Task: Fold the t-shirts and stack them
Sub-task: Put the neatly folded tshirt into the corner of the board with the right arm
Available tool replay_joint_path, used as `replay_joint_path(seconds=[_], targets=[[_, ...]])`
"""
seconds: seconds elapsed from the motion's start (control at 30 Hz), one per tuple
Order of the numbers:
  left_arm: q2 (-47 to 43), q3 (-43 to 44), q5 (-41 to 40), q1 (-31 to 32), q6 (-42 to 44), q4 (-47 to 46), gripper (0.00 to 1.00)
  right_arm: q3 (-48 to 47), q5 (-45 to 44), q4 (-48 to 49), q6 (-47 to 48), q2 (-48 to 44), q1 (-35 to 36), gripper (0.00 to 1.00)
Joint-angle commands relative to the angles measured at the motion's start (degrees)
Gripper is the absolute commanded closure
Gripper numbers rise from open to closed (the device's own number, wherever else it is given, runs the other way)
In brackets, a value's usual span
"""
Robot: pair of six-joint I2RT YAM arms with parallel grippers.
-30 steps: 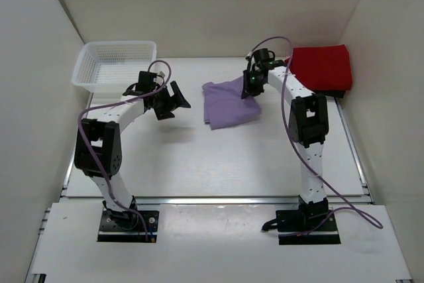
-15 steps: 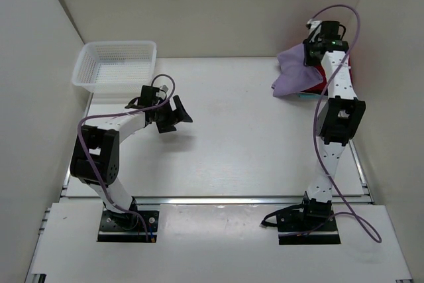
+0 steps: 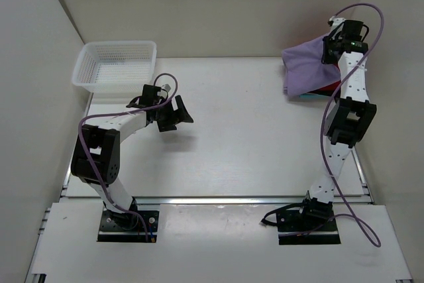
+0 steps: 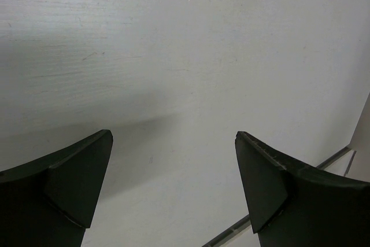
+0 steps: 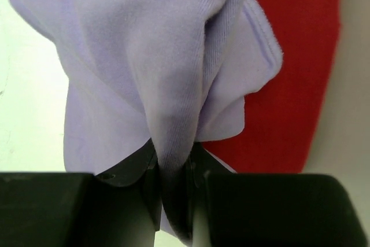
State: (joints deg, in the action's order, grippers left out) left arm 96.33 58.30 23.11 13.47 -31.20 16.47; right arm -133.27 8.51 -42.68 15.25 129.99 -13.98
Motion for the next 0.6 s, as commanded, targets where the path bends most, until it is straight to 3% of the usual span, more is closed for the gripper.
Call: replay_joint_path(seconds=[0.0,0.17,0.33,0.4,0.43,0.5,0.57], targets=[[-0.4,1.9,-0.7,0.5,2.6,1.2,0.01,-4.5,-0.8,6.2,-2.5,-2.6,-3.9,1.0],[0.1,0.8,-0.4,0.2,2.9,1.3,0.01,1.1,-0.5,13.7,-4.6,-4.6,-5.3,1.0],[0.3,0.7,0.6,0.2,3.2,1.6,0.02,-2.2,-4.8,14.3,-5.8,-1.0,-6.0,0.97],[0.2,0.8,0.0,0.8,3.8,1.7,0.02,-0.9,-11.4,17.5,-4.0,-0.1,-4.8,0.76],[0.0,0.7,0.1,0.9,4.0,1.6,0.01,-0.2,-12.7,20.8,-3.2,-1.0,-4.2,0.59],[-0.5,0.2,-0.2,1.0,4.3,1.5,0.02,2.9,-14.7,24.9,-2.6,-1.9,-3.7,0.43],[-1.6,-0.6,0.4,0.9,4.2,0.3,0.02,3.5,-14.8,28.6,-2.7,-2.5,-2.9,0.16]])
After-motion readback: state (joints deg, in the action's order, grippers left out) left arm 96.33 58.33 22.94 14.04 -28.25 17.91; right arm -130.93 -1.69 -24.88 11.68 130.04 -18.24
